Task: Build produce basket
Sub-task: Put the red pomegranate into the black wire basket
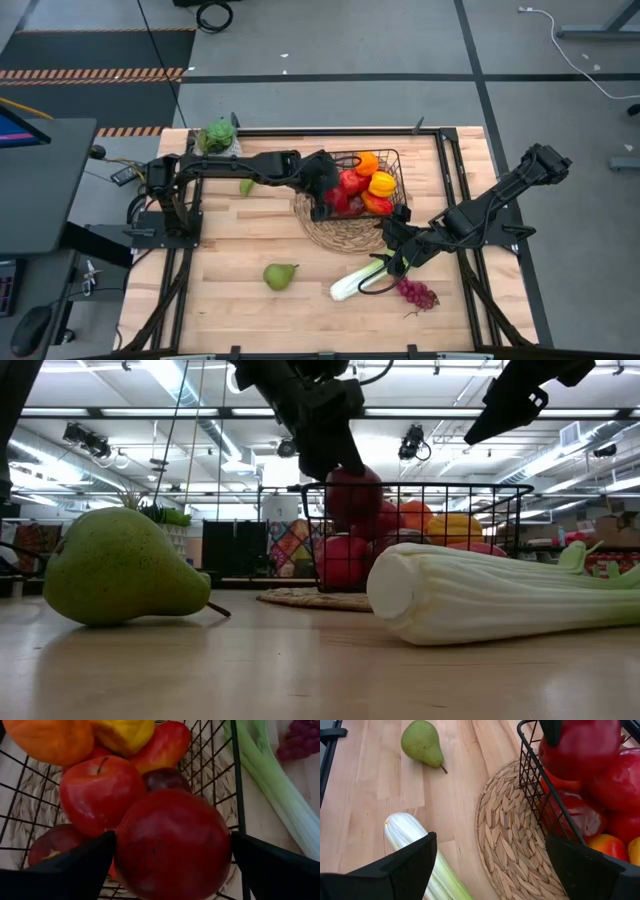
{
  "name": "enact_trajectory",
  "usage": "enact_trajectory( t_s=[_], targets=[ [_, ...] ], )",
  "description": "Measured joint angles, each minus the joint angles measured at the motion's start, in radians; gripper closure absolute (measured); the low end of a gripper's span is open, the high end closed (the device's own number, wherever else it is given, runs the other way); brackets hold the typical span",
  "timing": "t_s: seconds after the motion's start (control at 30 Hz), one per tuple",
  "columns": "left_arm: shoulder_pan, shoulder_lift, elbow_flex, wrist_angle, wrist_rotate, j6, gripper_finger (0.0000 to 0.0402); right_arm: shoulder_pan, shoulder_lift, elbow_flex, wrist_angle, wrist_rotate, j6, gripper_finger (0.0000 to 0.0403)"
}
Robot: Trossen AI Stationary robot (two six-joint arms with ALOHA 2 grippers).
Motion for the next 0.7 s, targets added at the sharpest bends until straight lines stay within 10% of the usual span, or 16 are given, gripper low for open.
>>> enact_trajectory(
  t_s=[0.7],
  targets=[
    [-0.005, 0.000, 0.000, 0.007, -0.008, -0.079, 0.0002, 0.000, 0.000, 0.000, 0.001, -0.002, -0.028, 0.0027]
  ],
)
